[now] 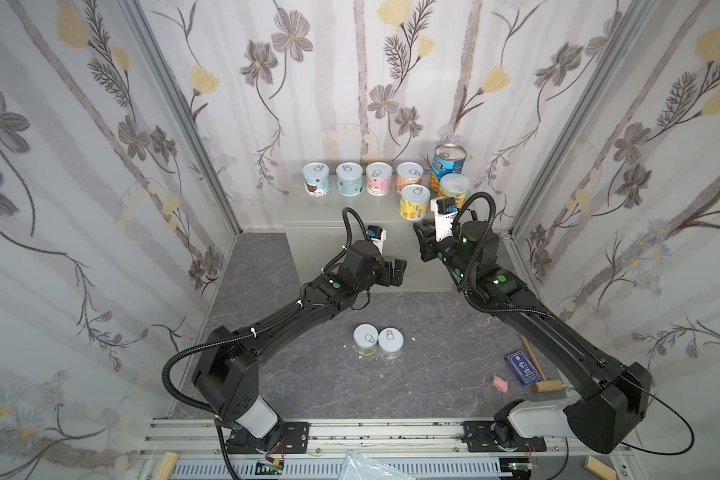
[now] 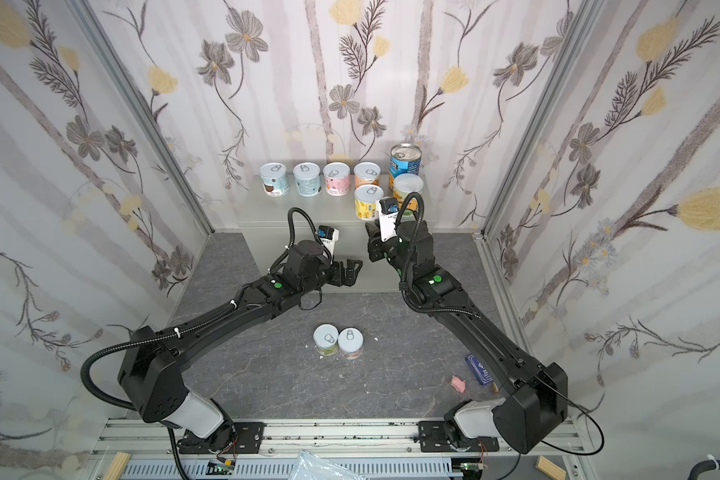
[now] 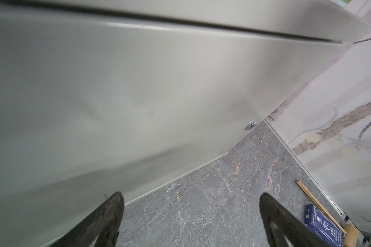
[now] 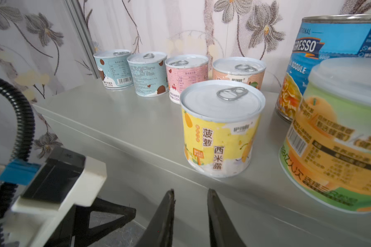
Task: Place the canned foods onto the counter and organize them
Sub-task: 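Lower the pineapple can onto the cabinet top and open the right gripper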
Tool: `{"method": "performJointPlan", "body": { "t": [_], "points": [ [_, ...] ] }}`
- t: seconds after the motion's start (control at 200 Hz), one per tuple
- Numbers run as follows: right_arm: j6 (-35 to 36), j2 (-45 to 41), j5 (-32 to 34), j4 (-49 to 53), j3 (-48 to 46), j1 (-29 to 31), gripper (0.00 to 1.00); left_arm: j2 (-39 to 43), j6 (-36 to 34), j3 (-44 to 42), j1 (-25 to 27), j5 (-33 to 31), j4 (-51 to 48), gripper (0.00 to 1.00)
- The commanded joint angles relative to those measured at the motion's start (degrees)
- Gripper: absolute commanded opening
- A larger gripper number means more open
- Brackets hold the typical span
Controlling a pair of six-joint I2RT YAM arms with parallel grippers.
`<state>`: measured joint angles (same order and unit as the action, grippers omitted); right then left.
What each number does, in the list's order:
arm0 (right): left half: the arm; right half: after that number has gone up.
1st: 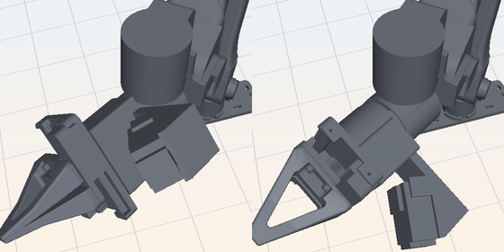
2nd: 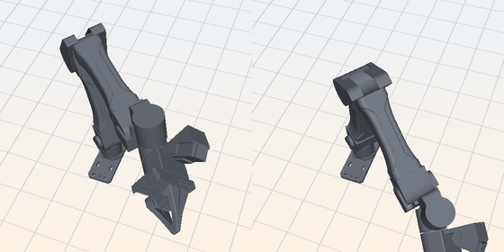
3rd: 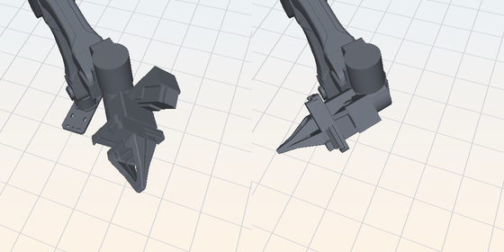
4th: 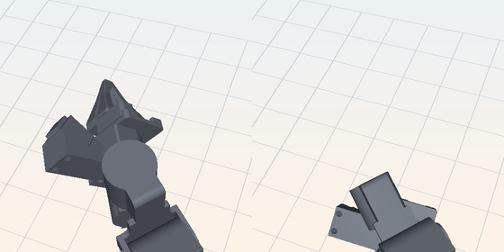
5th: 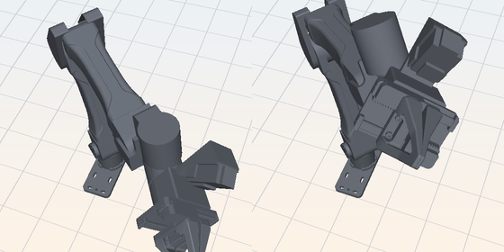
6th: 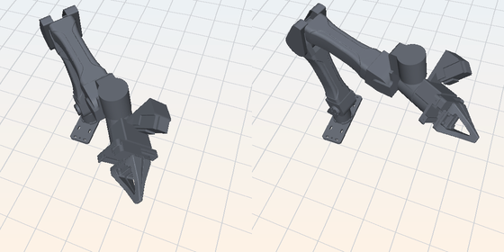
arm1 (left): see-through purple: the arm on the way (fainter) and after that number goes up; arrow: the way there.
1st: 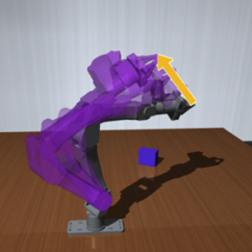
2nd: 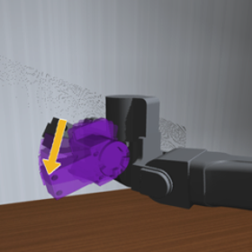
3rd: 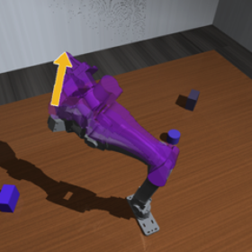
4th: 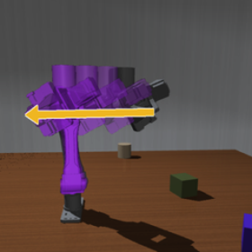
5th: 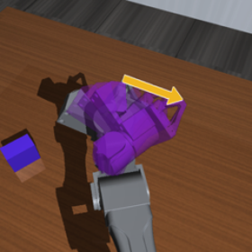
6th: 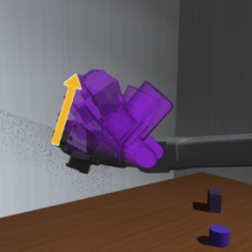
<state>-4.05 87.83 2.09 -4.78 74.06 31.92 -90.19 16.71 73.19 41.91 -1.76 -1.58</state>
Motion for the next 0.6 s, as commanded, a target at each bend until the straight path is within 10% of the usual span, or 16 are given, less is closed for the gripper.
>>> {"method": "performJointPlan", "body": {
  "t": [0.0,0.595],
  "points": [
    [-1.9,1.5,-2.4,-8.2,0.4,0.1,0.29,1.1,0.3,-0.7,0.0,-1.4,-0.3,1.0],
    [-2.5,1.5,1.5,-7.9,-1.8,-0.4,0.29,1.5,0.3,-1.1,0.0,-1.8,-0.6,1.0]
  ]
}}
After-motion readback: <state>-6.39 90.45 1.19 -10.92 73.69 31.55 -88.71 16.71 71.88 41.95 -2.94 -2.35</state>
